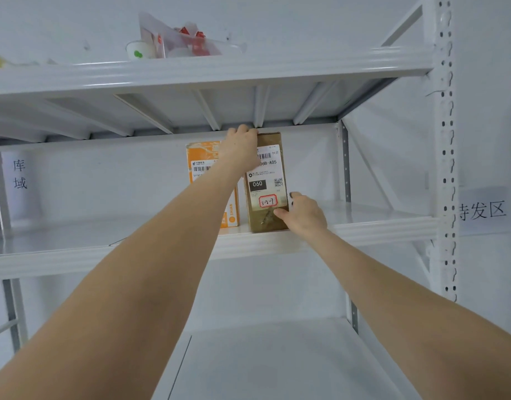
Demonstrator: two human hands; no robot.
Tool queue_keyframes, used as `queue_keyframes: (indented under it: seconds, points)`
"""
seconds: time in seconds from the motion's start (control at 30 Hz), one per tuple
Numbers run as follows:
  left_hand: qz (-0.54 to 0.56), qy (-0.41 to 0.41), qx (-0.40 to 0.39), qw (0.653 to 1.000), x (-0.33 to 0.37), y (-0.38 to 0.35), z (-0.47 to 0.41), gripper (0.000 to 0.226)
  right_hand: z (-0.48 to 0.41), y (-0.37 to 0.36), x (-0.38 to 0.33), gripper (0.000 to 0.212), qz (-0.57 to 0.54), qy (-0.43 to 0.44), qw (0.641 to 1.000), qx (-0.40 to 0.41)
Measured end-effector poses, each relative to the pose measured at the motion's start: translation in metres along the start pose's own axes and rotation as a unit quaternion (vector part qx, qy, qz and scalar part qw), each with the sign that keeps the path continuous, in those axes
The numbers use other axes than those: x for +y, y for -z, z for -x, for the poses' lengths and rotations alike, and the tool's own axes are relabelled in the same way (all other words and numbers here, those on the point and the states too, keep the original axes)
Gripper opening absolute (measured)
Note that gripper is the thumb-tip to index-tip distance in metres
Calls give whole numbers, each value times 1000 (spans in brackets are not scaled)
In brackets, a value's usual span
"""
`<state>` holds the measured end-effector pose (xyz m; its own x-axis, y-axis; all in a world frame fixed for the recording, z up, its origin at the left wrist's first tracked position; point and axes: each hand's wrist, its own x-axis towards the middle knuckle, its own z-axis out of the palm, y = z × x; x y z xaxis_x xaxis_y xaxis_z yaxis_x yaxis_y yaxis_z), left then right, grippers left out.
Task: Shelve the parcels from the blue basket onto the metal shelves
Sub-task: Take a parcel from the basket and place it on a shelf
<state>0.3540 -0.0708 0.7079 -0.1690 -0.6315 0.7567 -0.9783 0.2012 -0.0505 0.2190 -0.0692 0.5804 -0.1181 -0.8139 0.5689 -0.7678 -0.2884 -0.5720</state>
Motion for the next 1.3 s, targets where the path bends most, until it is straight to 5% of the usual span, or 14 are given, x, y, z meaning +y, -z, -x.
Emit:
queue_keyframes:
  seconds: [0.1, 0.27, 1.3]
  points:
    - [-27, -11, 3, 1000, 3, 2, 1, 70, 10, 3, -4, 74, 114, 116, 985, 62]
    - [-63, -17, -6, 998, 5, 4, 2, 71, 8, -9, -3, 74, 224, 246, 942, 33]
    - [-89, -25, -2, 996, -7, -40, -33, 65, -24, -28, -11, 47, 178, 200, 963, 3]
